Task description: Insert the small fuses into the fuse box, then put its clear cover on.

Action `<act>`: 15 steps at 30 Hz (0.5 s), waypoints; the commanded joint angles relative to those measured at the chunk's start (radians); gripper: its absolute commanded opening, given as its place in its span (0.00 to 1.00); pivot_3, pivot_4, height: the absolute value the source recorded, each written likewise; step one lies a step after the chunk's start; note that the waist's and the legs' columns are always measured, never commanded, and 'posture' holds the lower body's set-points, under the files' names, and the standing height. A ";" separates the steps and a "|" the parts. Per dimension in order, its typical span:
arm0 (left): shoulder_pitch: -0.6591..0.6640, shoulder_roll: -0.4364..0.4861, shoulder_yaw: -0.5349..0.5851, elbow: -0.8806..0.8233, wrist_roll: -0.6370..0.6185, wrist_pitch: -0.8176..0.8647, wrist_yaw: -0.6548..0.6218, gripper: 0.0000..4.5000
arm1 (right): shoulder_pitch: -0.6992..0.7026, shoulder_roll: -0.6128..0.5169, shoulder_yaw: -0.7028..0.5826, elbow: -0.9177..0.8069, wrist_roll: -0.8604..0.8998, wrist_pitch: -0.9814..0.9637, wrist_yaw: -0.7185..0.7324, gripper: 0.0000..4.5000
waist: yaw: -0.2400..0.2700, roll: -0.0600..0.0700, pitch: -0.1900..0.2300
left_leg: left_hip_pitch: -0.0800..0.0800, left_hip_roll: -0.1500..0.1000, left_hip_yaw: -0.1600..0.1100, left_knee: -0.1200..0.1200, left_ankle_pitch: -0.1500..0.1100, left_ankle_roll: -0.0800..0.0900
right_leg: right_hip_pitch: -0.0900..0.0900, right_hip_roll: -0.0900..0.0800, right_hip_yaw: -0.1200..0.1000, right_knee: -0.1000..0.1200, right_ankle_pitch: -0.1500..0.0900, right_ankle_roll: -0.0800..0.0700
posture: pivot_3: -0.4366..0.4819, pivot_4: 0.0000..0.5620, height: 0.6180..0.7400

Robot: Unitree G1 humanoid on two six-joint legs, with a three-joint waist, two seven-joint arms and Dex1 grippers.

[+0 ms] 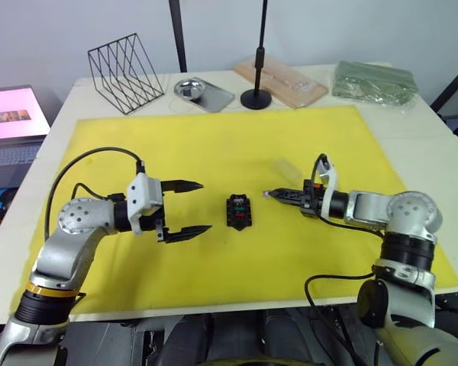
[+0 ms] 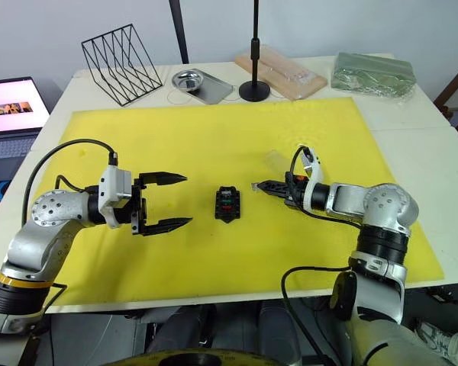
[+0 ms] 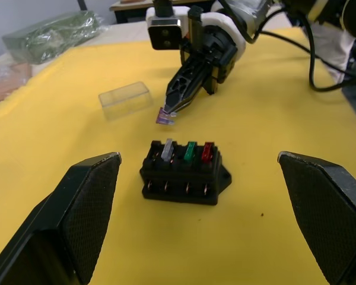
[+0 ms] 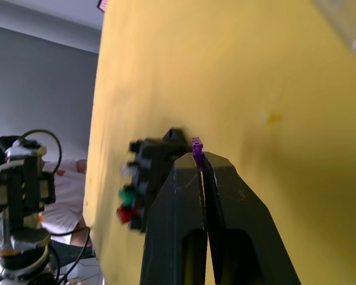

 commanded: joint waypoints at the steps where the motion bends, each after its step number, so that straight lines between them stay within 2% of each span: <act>1: 0.017 0.013 0.023 -0.064 -0.053 0.019 -0.015 1.00 | 0.069 -0.005 -0.019 -0.096 0.211 0.007 -0.127 0.01 | 0.000 0.000 0.000 | 0.000 0.000 0.000 0.000 0.000 0.000 | 0.000 0.000 0.000 0.000 0.000 0.000 | 0.48 0.27 1.00; 6: 0.041 0.019 0.032 -0.089 -0.066 0.032 -0.013 1.00 | 0.233 0.011 -0.024 -0.201 0.496 -0.008 -0.383 0.01 | 0.002 0.000 0.000 | 0.000 0.000 0.000 0.000 0.000 0.000 | 0.000 0.000 0.000 0.000 0.000 0.000 | 0.48 0.27 1.00; 11: 0.081 0.029 0.030 -0.127 -0.079 0.044 -0.013 1.00 | 0.437 -0.100 0.150 -0.317 0.919 -0.289 -0.694 0.01 | 0.003 0.000 0.000 | 0.000 0.000 0.000 -0.001 0.000 0.000 | 0.001 0.000 0.000 -0.001 0.000 0.000 | 0.48 0.27 1.00; 15: 0.081 0.029 0.029 -0.131 -0.082 0.048 -0.013 1.00 | 0.527 -0.149 0.228 -0.406 0.983 -0.438 -0.746 0.01 | 0.001 0.000 0.000 | 0.001 0.000 0.000 -0.001 0.000 0.001 | 0.002 0.000 0.000 -0.001 0.000 0.000 | 0.48 0.27 1.00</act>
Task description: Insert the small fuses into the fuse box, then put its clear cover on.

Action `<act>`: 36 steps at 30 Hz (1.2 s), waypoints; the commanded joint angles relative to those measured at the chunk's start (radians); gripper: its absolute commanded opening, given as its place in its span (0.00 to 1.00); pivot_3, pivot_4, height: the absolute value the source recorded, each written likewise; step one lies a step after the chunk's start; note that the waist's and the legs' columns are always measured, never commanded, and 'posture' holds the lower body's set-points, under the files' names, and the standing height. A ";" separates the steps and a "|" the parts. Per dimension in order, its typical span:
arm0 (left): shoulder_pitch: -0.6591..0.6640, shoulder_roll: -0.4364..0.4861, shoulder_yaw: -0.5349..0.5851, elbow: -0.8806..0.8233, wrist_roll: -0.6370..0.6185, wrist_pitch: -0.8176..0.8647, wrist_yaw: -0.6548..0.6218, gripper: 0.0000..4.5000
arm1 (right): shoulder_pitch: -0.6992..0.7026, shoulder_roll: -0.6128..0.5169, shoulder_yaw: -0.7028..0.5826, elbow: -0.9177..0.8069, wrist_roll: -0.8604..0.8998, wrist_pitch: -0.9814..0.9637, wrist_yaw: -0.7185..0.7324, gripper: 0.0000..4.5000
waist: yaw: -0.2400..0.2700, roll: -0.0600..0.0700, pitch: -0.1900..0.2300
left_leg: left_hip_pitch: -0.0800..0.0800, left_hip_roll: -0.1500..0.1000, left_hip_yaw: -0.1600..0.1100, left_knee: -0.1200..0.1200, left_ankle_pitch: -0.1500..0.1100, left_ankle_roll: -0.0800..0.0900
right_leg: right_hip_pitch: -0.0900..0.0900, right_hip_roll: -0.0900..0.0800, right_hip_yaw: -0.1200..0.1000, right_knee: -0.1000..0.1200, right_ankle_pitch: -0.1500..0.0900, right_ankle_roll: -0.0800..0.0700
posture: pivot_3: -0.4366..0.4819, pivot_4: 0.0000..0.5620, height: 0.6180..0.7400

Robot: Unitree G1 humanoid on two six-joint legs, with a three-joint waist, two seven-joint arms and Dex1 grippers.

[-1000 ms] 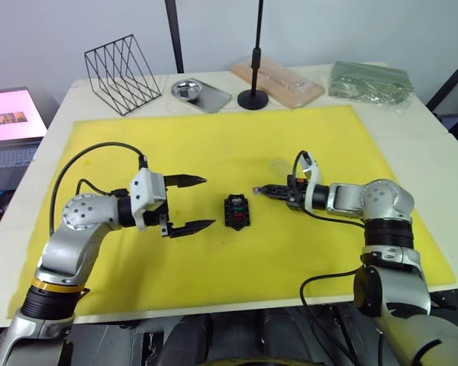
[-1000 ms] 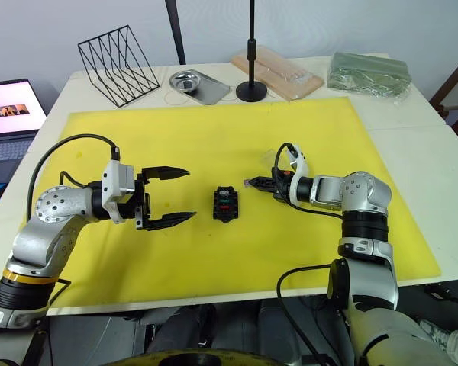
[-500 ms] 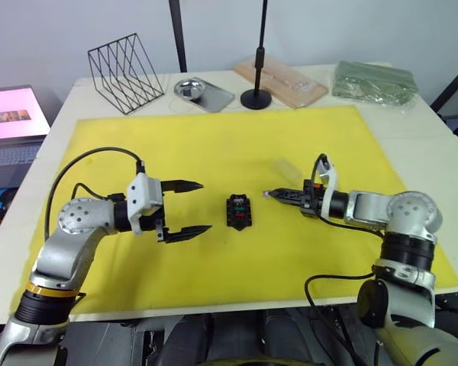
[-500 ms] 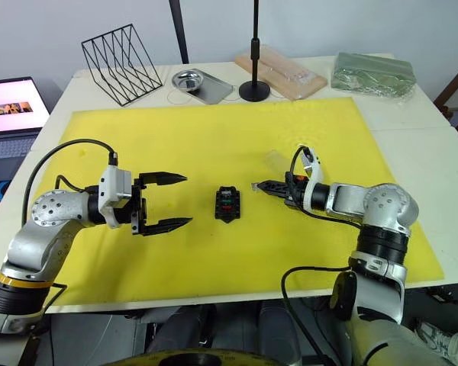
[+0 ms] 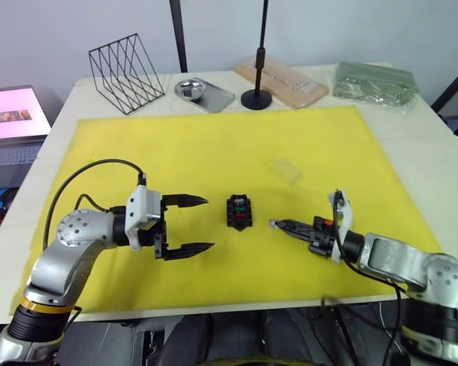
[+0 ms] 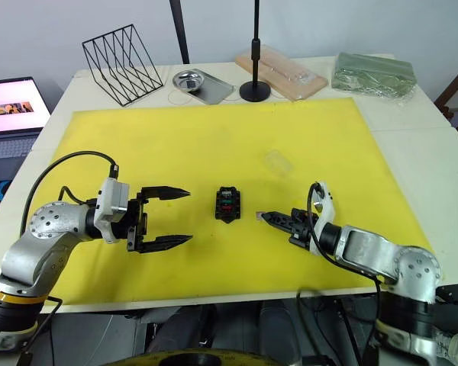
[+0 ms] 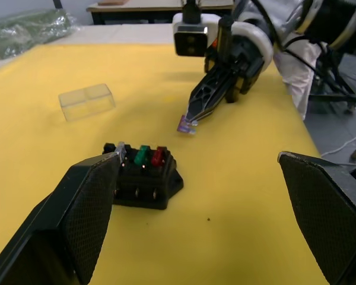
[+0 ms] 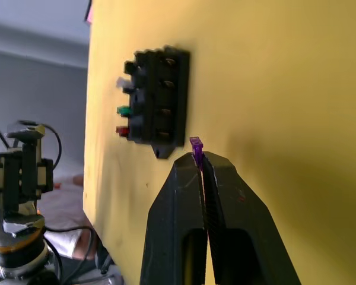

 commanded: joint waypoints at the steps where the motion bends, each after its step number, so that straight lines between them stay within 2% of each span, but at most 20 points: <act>1: -0.008 0.011 0.024 -0.040 -0.024 0.000 -0.001 1.00 | 0.051 -0.020 0.062 -0.083 0.060 -0.116 -0.031 0.01 | 0.000 0.000 0.000 | 0.000 0.000 0.000 0.000 0.000 0.000 | 0.000 0.000 0.000 0.000 0.000 0.000 | 0.48 0.27 1.00; 9: 0.013 0.006 0.008 -0.071 -0.031 0.007 -0.002 1.00 | 0.168 -0.049 0.130 -0.200 0.060 -0.271 -0.064 0.01 | 0.001 0.000 0.000 | 0.000 0.000 0.000 0.000 0.000 0.000 | 0.000 0.001 0.000 0.000 0.000 0.000 | 0.48 0.27 1.00; 16: 0.007 0.000 0.005 -0.068 -0.026 0.006 0.008 1.00 | 0.181 -0.065 0.175 -0.223 0.060 -0.333 -0.102 0.01 | 0.002 0.000 0.000 | 0.000 0.001 0.000 0.000 0.000 0.000 | 0.001 0.001 0.000 0.000 0.000 0.000 | 0.48 0.27 1.00; 19: 0.005 0.001 0.005 -0.066 -0.024 0.005 0.007 1.00 | 0.192 -0.077 0.183 -0.232 0.060 -0.339 -0.094 0.15 | 0.003 0.000 0.000 | 0.000 0.001 0.000 0.000 0.000 0.000 | 0.001 0.001 0.000 0.000 0.000 0.000 | 0.48 0.27 1.00; 25: -0.010 0.001 0.004 -0.073 -0.030 0.020 0.016 1.00 | 0.205 -0.114 0.185 -0.241 0.060 -0.338 -0.058 0.61 | 0.005 0.000 0.000 | 0.000 0.001 0.000 0.000 0.000 0.000 | 0.001 0.001 0.000 0.000 0.000 0.000 | 0.48 0.27 1.00; 30: -0.012 0.001 -0.002 -0.071 -0.032 0.019 0.006 1.00 | 0.171 -0.379 0.132 -0.146 0.060 -0.168 0.201 0.99 | 0.018 0.000 0.000 | 0.000 0.001 0.001 0.001 0.000 0.001 | 0.002 0.001 0.000 -0.002 0.000 0.000 | 0.48 0.27 1.00; 33: -0.009 0.000 -0.004 -0.064 -0.030 0.011 -0.004 1.00 | 0.049 -0.560 0.148 -0.073 0.060 -0.056 0.379 0.99 | 0.024 0.002 0.001 | 0.000 0.003 0.003 0.002 0.000 0.001 | 0.005 0.003 0.000 -0.009 -0.001 -0.005 | 0.48 0.27 1.00; 36: -0.002 -0.004 -0.009 -0.058 -0.031 -0.003 -0.023 1.00 | -0.103 -0.654 0.195 0.000 0.044 0.046 0.545 0.99 | 0.024 0.002 0.001 | 0.000 0.005 0.006 0.002 0.000 0.001 | 0.006 0.004 -0.001 -0.012 0.000 -0.006 | 0.48 0.27 1.00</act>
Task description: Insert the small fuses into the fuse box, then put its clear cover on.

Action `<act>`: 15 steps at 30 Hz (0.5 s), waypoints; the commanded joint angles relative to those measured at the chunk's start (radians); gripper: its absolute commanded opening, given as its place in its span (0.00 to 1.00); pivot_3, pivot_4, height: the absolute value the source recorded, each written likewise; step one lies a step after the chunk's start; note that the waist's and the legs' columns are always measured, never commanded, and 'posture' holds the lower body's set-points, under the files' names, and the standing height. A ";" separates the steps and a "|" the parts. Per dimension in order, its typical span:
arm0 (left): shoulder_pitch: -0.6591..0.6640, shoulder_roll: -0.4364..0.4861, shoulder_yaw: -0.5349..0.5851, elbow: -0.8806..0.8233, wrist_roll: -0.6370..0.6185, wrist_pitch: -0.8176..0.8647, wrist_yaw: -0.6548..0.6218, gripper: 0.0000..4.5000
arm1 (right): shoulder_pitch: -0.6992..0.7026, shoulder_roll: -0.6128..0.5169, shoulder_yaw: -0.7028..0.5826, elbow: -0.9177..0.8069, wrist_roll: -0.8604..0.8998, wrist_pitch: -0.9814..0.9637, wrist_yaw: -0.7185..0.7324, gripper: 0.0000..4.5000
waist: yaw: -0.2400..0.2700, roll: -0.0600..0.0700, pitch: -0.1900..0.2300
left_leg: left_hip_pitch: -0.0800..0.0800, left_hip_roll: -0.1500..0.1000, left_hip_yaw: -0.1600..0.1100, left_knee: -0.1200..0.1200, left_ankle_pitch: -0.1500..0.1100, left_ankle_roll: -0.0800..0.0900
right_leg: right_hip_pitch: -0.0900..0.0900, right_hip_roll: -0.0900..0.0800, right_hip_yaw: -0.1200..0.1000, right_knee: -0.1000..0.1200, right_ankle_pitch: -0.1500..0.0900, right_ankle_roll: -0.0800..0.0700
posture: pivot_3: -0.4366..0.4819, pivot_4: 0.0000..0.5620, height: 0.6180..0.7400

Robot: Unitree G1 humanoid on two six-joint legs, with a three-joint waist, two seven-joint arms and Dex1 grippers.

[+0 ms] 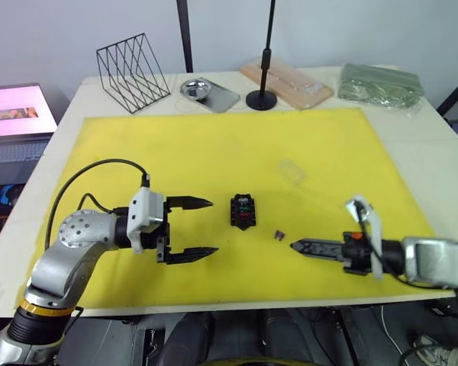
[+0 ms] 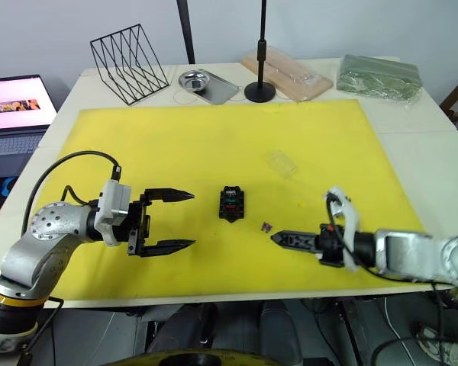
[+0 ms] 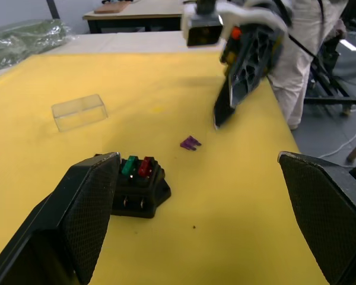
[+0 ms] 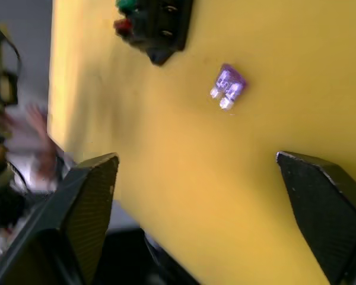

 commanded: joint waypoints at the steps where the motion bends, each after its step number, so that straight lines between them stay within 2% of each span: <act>1: 0.003 -0.005 -0.003 -0.018 -0.014 -0.026 -0.024 1.00 | -0.176 -0.038 0.053 0.071 -0.072 0.116 0.215 0.99 | 0.002 -0.001 0.000 | 0.000 0.000 0.001 0.000 0.000 0.000 | 0.000 0.000 0.000 0.000 0.000 0.000 | 0.48 0.27 1.00; 2: 0.009 -0.007 -0.011 -0.022 -0.011 -0.038 -0.035 1.00 | -0.246 -0.029 0.080 0.108 -0.123 0.145 0.274 0.99 | 0.000 -0.002 0.000 | 0.000 0.002 0.001 -0.001 -0.001 0.002 | 0.000 0.001 -0.002 -0.001 0.000 0.001 | 0.48 0.27 1.00; 3: 0.015 -0.008 -0.017 -0.023 -0.006 -0.050 -0.045 1.00 | -0.295 -0.019 0.103 0.133 -0.171 0.164 0.324 0.99 | -0.007 0.004 0.003 | -0.001 0.003 0.000 0.000 -0.002 0.003 | -0.001 0.002 -0.003 -0.001 0.002 0.003 | 0.48 0.27 1.00; 4: 0.019 -0.011 -0.023 -0.022 0.003 -0.064 -0.053 1.00 | -0.343 -0.008 0.136 0.155 -0.243 0.182 0.390 0.99 | -0.008 0.004 0.003 | -0.001 0.003 0.010 0.000 -0.002 0.003 | -0.004 0.000 0.002 -0.001 0.003 0.002 | 0.48 0.27 1.00; 8: 0.027 -0.018 -0.034 -0.014 0.017 -0.092 -0.058 1.00 | -0.432 0.021 0.246 0.188 -0.497 0.175 0.599 0.99 | 0.000 0.001 0.003 | 0.000 0.004 0.011 0.000 -0.003 0.005 | -0.003 0.001 0.002 -0.002 0.003 0.003 | 0.48 0.27 1.00; 12: 0.057 -0.017 -0.029 -0.018 0.023 -0.112 -0.056 1.00 | -0.462 0.069 0.314 0.227 -0.673 0.138 0.739 0.78 | 0.001 0.001 0.003 | -0.001 0.004 0.012 0.000 -0.003 0.005 | -0.004 0.000 0.002 -0.003 0.004 0.004 | 0.48 0.27 1.00; 15: 0.066 -0.015 -0.026 -0.020 0.022 -0.117 -0.055 1.00 | -0.478 0.093 0.325 0.238 -0.737 0.144 0.806 0.78 | 0.000 0.001 0.003 | -0.001 0.003 0.012 0.000 -0.003 0.005 | -0.004 0.000 0.003 -0.002 0.004 0.004 | 0.48 0.27 1.00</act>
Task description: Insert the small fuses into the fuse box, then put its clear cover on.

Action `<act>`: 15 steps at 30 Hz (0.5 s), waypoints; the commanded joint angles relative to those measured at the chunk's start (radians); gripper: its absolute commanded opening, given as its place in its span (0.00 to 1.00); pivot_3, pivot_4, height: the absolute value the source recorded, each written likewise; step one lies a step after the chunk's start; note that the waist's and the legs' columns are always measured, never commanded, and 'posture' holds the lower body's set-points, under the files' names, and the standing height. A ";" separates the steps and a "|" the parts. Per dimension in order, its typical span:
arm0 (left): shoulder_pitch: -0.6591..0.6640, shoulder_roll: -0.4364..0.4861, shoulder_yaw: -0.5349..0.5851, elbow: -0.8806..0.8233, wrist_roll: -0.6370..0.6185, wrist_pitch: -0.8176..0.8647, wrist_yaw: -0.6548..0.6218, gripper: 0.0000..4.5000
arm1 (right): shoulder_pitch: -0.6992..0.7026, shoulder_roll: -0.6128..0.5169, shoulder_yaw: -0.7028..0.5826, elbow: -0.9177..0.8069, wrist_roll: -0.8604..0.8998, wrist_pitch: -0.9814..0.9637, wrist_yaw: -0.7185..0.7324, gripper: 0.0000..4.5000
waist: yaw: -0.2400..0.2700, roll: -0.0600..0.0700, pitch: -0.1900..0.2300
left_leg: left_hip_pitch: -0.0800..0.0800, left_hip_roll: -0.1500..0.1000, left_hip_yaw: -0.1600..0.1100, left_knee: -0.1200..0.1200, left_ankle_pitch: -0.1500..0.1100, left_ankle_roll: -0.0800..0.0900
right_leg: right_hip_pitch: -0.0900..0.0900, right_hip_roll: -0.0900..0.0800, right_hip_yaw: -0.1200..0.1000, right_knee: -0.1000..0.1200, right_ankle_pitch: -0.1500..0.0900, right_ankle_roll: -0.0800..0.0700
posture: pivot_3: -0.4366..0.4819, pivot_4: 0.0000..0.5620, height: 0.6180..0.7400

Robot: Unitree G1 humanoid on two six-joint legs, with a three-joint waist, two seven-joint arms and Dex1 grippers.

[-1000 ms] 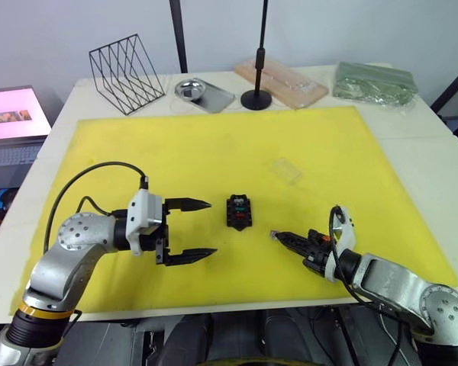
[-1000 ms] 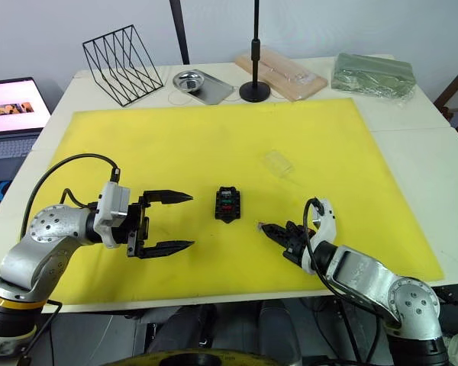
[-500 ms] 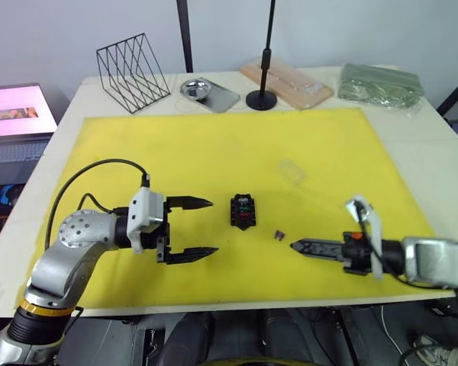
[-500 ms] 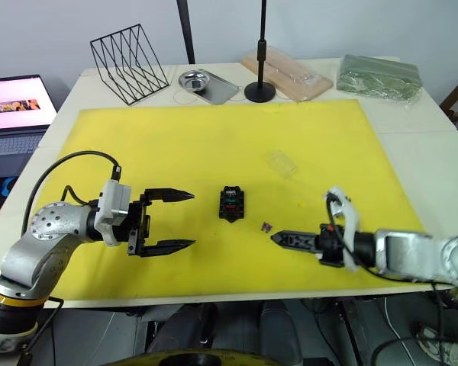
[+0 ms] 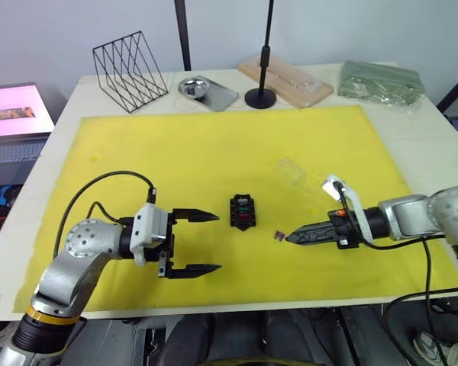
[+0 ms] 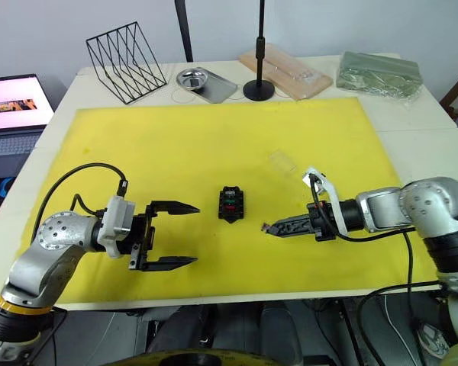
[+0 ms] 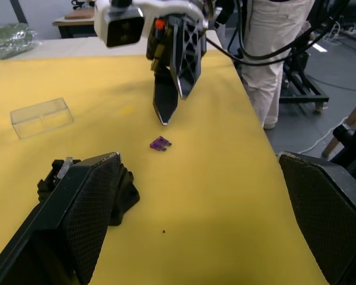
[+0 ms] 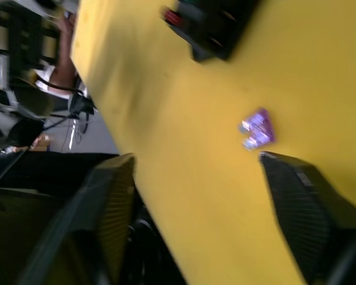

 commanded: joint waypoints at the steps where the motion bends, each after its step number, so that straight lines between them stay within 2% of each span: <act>1: 0.006 0.002 0.013 -0.022 -0.001 -0.025 0.003 1.00 | -0.038 0.021 -0.010 -0.001 -0.077 -0.007 0.092 0.78 | -0.001 0.000 0.000 | 0.000 0.000 0.000 0.000 0.000 0.000 | 0.000 0.000 0.000 0.000 0.000 0.000 | 0.48 0.27 1.00; 9: 0.018 0.010 0.017 -0.013 0.000 -0.040 -0.002 1.00 | -0.046 0.057 -0.007 0.035 -0.223 -0.007 0.194 0.78 | 0.000 0.000 0.000 | 0.000 0.000 0.000 0.000 0.000 0.000 | 0.000 0.000 0.000 0.000 0.000 0.000 | 0.48 0.27 1.00; 15: -0.017 0.003 0.005 0.000 0.005 -0.029 0.007 1.00 | -0.051 0.124 -0.011 0.087 -0.308 -0.011 0.209 0.78 | 0.000 0.000 0.000 | 0.000 0.000 0.000 0.000 0.000 0.000 | 0.000 0.000 0.000 0.001 0.000 0.000 | 0.48 0.27 1.00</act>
